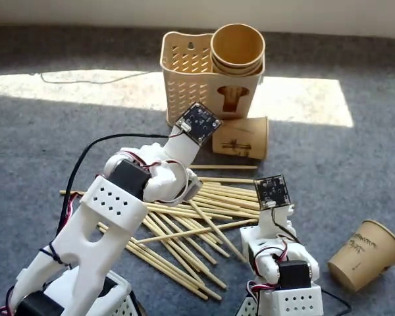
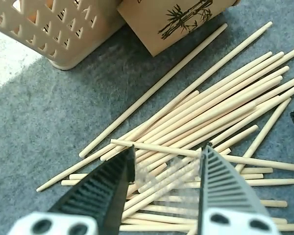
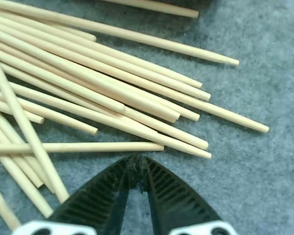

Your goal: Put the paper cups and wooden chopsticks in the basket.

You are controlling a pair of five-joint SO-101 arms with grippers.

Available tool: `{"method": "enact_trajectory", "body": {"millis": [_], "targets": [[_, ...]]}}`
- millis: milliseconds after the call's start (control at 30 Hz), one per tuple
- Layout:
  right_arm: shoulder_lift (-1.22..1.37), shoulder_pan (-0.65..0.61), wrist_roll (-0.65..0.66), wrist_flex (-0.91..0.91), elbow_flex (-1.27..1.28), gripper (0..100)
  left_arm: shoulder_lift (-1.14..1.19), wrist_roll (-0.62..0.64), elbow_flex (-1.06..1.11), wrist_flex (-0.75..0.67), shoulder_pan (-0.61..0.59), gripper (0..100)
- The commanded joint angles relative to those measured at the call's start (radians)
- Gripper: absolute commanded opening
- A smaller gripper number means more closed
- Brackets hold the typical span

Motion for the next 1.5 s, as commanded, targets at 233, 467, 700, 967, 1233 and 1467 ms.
{"method": "enact_trajectory", "body": {"millis": [233,467,700,967,1233,1467], "targets": [[-0.016,-0.012,-0.008,0.001,0.117,1.0,0.236,0.064,-0.199,0.026,0.013,22],[-0.016,-0.012,-0.008,0.001,0.117,1.0,0.269,0.147,-0.288,0.057,0.065,22],[-0.016,-0.012,-0.008,0.001,0.117,1.0,0.272,0.213,-0.288,0.018,0.108,22],[-0.016,-0.012,-0.008,0.001,0.117,1.0,0.275,0.242,-0.275,-0.074,0.111,22],[-0.016,-0.012,-0.008,0.001,0.117,1.0,0.444,0.275,-0.331,-0.083,0.107,22],[-0.016,-0.012,-0.008,0.001,0.117,1.0,0.532,0.270,-0.354,-0.080,0.102,22]]}}
